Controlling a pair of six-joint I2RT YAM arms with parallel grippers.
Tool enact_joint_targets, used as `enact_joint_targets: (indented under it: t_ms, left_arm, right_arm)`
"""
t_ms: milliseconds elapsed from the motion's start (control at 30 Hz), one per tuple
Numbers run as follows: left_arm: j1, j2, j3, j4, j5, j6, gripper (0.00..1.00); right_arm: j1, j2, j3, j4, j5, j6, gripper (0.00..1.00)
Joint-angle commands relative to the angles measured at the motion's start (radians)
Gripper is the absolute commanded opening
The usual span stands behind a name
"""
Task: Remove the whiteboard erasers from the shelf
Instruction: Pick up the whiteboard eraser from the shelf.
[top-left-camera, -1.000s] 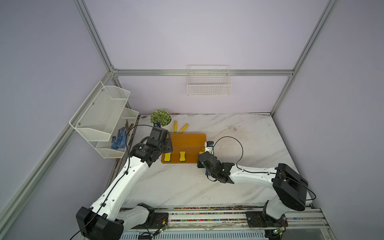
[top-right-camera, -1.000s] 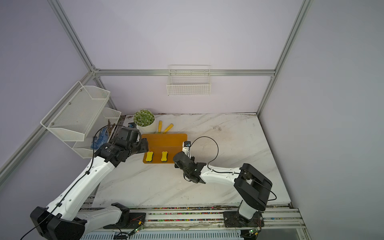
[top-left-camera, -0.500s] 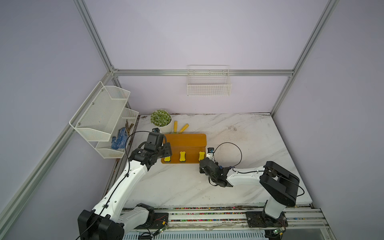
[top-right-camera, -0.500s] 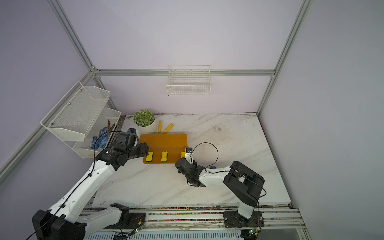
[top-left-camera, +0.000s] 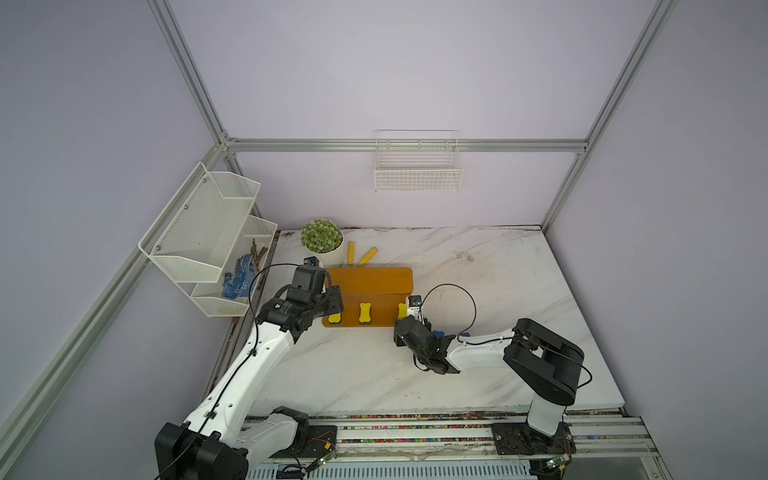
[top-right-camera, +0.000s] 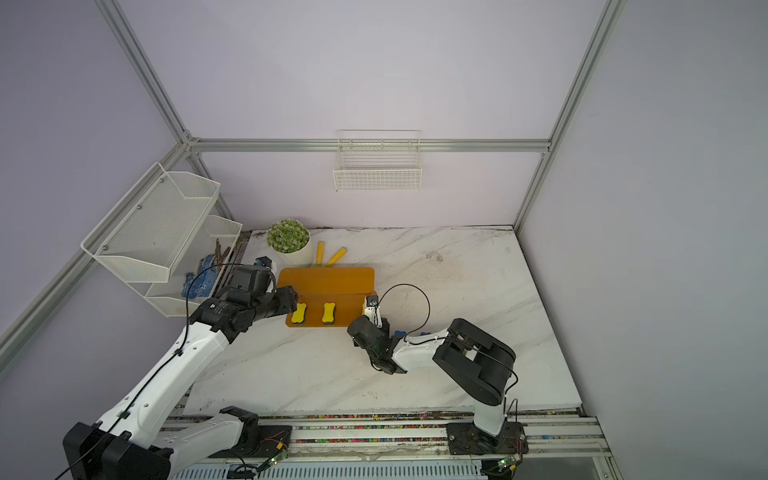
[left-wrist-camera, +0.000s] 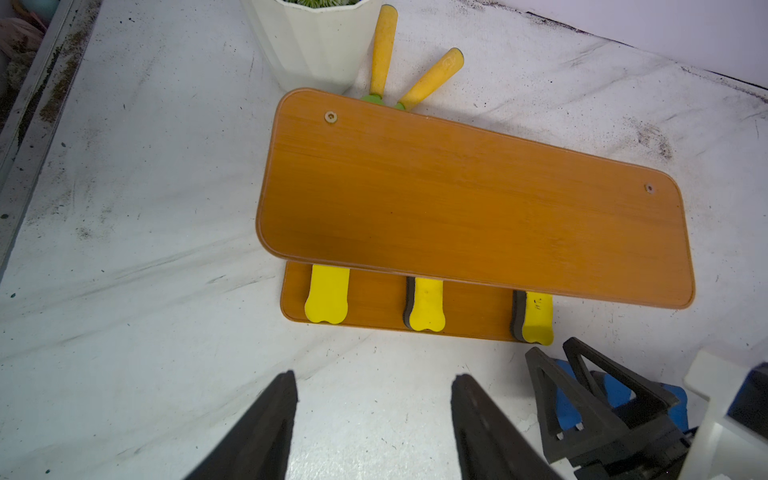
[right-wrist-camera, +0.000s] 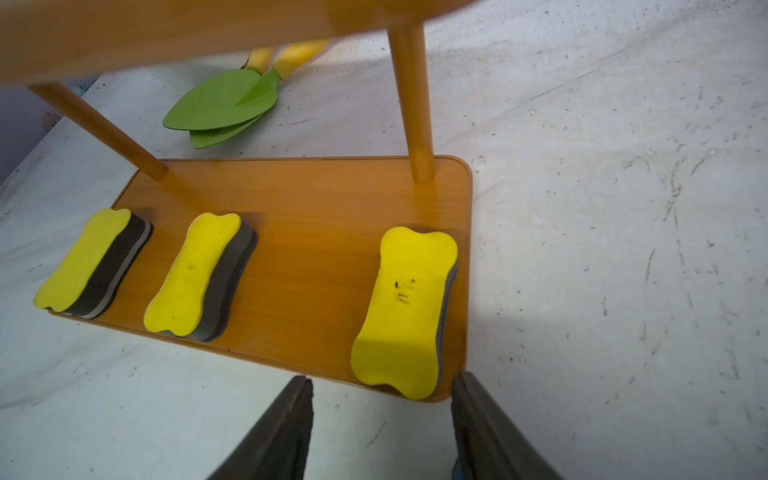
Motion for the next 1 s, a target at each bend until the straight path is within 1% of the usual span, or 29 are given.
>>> enact_joint_targets:
  t_ms: [0, 333, 800, 967]
  left_arm:
    - [0.005, -0.016, 0.001, 0.027, 0.012, 0.013, 0.63]
    - [0.011, -0.011, 0.002, 0.023, 0.009, 0.015, 0.63]
    - [0.027, -0.011, -0.002, 0.023, 0.018, 0.012, 0.64]
    - [0.030, -0.010, -0.003, 0.023, 0.026, 0.011, 0.64]
  right_arm:
    - [-0.013, 0.008, 0.011, 0.049, 0.033, -0.014, 0.58]
    - [-0.026, 0.035, 0.021, 0.074, 0.040, -0.042, 0.58]
    - [-0.033, 0.092, 0.052, 0.091, 0.015, -0.059, 0.57]
    - [-0.037, 0.111, 0.053, 0.097, 0.023, -0.065, 0.53]
